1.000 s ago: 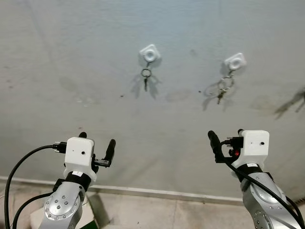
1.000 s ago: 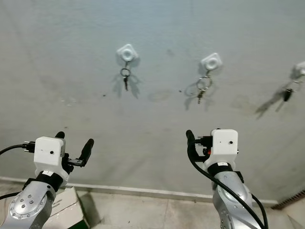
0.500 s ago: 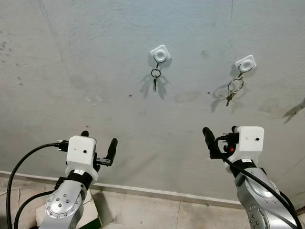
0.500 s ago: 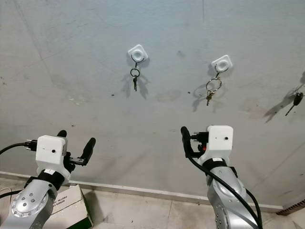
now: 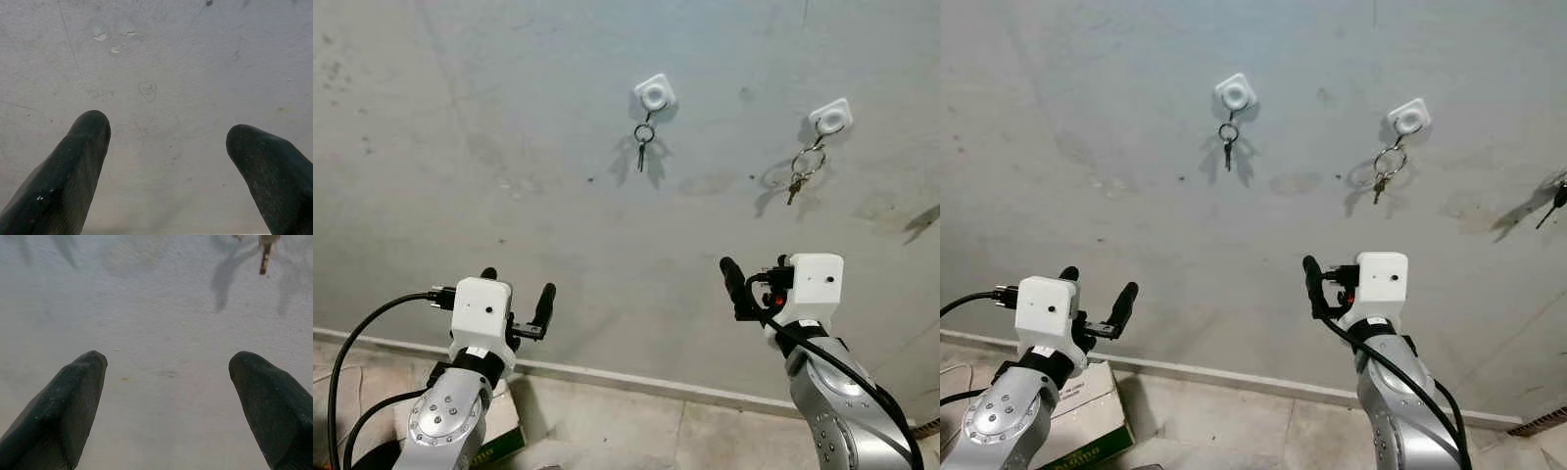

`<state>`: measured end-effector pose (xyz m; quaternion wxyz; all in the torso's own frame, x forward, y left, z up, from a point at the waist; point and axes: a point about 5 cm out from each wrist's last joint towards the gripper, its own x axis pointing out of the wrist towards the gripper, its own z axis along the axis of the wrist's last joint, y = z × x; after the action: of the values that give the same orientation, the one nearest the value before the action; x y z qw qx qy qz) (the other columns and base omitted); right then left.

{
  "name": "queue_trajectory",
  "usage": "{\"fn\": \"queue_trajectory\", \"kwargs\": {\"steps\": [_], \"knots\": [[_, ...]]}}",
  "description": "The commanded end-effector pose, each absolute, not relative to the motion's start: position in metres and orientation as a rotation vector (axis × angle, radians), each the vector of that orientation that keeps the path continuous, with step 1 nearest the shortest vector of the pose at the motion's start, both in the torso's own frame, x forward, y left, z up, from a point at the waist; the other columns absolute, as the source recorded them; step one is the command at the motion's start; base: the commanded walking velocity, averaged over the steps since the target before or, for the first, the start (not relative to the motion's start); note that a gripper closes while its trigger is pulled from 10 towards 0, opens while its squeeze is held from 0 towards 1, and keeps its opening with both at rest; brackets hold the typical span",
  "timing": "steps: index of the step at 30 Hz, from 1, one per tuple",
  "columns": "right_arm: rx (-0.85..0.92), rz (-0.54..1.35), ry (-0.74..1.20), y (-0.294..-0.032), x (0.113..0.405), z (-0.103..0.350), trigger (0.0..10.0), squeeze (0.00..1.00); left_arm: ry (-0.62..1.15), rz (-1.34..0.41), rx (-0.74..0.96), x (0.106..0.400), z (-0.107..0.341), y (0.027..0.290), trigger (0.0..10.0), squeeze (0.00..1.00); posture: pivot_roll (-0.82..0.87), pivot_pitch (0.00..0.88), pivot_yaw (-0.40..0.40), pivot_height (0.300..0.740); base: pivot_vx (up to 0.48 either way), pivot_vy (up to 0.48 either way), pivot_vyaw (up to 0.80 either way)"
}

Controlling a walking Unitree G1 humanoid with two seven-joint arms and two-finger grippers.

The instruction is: Hang keys on a hook

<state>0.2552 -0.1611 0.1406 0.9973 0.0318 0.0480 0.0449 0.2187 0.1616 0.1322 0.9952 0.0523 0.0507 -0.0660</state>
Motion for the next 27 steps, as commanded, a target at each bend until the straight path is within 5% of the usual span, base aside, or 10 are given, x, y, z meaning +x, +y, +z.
{"fn": "queue_trajectory", "kwargs": {"steps": [1,27], "knots": [[0.072,0.088,0.102,-0.1615,0.2567,0.1403,10.0,0.0,0.104,-0.15,0.108,0.2193,0.1327,0.1593,10.0,0.0,0.14,0.026,-0.02,0.74,-0.266,0.0,0.0],[0.092,0.084,0.1,-0.1598,0.2601,0.1414,10.0,0.0,0.098,-0.163,0.106,0.2227,0.1337,0.1567,10.0,0.0,0.13,0.016,-0.015,0.74,-0.277,0.0,0.0]]}}
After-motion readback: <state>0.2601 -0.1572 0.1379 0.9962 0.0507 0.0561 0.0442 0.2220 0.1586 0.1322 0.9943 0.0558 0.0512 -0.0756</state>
